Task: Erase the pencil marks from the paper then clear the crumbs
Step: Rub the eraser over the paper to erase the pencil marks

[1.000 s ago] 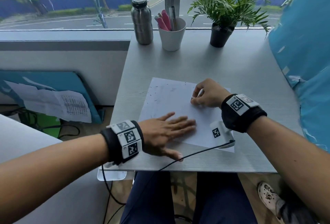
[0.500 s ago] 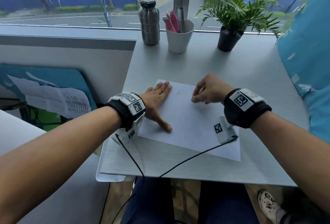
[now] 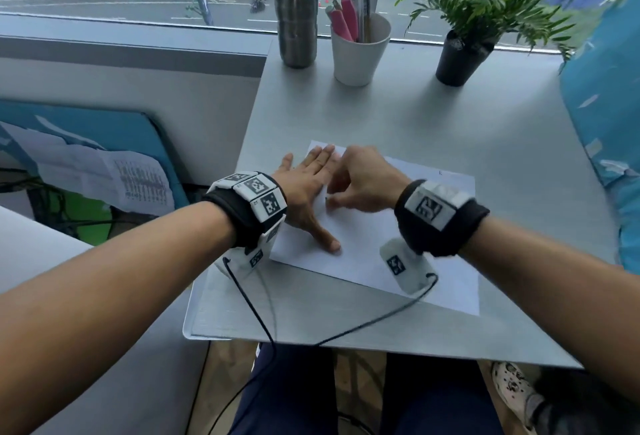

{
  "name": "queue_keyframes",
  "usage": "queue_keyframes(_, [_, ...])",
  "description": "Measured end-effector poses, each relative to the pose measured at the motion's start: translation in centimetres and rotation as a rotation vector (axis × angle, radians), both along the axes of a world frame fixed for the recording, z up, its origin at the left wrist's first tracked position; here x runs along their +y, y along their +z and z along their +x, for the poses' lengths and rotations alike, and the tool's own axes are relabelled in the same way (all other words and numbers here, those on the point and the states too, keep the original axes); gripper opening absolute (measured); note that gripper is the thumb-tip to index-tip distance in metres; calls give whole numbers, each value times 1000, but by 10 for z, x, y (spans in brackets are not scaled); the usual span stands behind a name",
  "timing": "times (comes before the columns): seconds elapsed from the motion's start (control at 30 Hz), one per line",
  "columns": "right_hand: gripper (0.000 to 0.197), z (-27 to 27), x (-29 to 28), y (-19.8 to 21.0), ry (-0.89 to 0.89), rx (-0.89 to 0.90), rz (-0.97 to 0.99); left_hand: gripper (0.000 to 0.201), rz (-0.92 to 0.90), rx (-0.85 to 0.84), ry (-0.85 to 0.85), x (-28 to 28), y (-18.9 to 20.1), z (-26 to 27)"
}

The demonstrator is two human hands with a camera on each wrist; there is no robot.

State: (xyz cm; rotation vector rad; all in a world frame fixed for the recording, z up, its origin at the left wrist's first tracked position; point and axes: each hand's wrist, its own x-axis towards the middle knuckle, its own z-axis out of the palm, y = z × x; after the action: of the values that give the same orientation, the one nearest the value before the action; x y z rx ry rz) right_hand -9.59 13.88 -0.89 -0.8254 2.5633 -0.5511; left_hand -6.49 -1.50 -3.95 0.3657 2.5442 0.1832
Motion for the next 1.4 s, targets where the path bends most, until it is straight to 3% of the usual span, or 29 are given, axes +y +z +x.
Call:
queue_keyframes(0.03, [8, -13, 3, 1, -32, 29, -5, 162, -6, -4, -5, 0, 1, -1])
queue_keyframes(0.17, [17, -56, 12, 5, -235, 123, -34, 161, -26, -14, -6, 1, 2, -2])
queue_keyframes(0.37, [12, -12, 9, -3, -25, 61, -2, 162, -40, -1, -14, 1, 1, -2])
queue_keyframes(0.57, [11, -56, 14, 0, -243, 120, -73, 160, -45, -6, -20, 2, 4, -1])
queue_keyframes(0.73, [7, -8, 8, -1, 5, 57, -1, 159, -24, 0, -13, 0, 2, 0])
queue_keyframes(0.9, [12, -62, 17, 3, -237, 111, -59, 160, -36, -12, -19, 0, 1, -2])
queue_keyframes(1.0, [11, -44, 14, -2, -186, 162, -50, 159, -41, -16, -17, 1, 1, -2])
queue_keyframes(1.1, [10, -19, 15, -7, -70, 79, -5, 160, -43, -8, -16, 0, 2, -2])
queue_keyframes(1.27, [13, -64, 23, -1, -235, 127, -80, 158, -67, -13, -38, 2, 1, -4])
queue_keyframes(1.4, [13, -37, 18, -5, -168, 160, -24, 157, -91, 0, -40, 4, 3, -2])
